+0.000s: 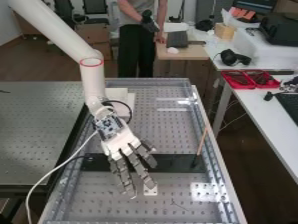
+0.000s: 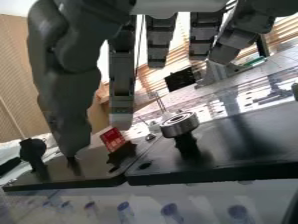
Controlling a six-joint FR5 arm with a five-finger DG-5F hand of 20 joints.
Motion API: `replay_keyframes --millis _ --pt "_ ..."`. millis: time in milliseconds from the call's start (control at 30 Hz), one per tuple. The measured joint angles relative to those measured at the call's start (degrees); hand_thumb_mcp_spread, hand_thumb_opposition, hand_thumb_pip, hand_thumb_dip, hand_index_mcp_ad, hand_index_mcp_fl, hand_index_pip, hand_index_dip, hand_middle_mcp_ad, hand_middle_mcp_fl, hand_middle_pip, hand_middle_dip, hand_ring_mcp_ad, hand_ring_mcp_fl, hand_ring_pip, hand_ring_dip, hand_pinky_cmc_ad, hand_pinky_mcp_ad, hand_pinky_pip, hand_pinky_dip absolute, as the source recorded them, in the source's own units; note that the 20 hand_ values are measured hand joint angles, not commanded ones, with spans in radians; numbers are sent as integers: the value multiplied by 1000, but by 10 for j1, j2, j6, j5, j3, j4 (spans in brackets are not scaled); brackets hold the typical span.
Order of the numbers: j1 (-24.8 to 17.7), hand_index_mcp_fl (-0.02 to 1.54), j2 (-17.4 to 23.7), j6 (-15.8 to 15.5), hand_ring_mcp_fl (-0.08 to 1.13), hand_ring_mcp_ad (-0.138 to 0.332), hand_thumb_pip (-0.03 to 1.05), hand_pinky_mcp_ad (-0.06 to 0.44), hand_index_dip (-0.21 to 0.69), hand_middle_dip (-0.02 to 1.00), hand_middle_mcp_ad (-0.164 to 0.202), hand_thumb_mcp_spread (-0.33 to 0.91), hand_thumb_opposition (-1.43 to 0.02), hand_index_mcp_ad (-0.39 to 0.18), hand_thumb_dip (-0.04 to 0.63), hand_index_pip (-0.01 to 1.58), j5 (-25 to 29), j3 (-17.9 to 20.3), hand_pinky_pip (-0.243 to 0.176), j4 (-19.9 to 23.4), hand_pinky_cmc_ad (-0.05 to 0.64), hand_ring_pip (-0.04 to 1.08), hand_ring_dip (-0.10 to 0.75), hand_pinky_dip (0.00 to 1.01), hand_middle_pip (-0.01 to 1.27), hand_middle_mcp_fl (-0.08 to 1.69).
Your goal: Grab the pcb board and place it in the clear container
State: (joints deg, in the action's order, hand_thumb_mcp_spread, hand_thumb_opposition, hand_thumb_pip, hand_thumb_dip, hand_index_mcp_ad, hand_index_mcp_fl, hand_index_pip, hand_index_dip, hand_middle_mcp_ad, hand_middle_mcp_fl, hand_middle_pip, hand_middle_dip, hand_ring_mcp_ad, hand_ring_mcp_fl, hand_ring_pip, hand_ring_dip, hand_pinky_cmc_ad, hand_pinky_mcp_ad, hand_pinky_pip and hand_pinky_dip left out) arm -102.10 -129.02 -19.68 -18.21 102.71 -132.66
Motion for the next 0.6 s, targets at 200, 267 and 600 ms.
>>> replay_keyframes --millis 200,267,600 --pt "4 354 1 -12 12 180 328 138 211 138 16 581 -771 -143 202 1131 -8 1 -82 7 312 96 33 192 136 42" --pt "5 358 2 -14 14 180 328 138 211 138 16 581 -771 -143 206 1131 -8 3 -82 9 312 93 37 192 136 42" --pt "6 349 7 -58 14 180 328 138 211 138 16 581 -771 -143 208 1127 -10 14 -82 38 312 91 37 190 136 42"
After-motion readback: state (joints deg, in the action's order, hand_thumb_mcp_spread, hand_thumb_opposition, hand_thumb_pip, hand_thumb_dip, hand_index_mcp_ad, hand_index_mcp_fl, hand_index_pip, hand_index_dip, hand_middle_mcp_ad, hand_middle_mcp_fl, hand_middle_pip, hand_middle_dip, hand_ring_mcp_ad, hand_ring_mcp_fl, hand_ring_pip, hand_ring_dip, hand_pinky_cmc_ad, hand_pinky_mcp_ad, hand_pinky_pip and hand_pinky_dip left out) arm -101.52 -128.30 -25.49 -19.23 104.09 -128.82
